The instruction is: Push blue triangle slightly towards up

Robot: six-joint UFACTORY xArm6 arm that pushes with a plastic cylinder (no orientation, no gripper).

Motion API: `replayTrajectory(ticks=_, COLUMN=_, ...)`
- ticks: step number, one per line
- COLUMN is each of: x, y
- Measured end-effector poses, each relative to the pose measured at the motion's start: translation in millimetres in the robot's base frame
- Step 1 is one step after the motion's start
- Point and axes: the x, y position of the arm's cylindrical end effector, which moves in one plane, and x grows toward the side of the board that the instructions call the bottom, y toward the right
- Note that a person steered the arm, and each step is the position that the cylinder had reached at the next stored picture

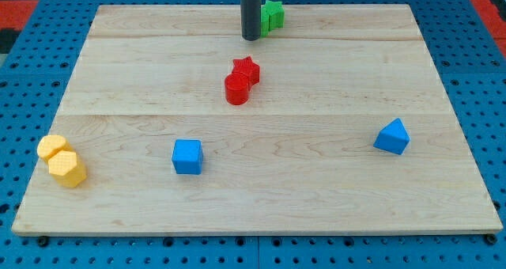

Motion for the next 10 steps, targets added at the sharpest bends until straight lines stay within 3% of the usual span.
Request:
replayTrajectory(ticks=1, x=0.0, y=0.0)
replayTrajectory(ticks=3, x=41.2, y=32.3)
replayTrajectory(ticks=5, x=114.9, y=111.3)
replayTrajectory(ticks=7, x=233.4, y=113.4)
replayTrajectory(ticks=8, x=262.3, y=137.4)
replayTrajectory(ticks=10, x=230.9, y=171.4)
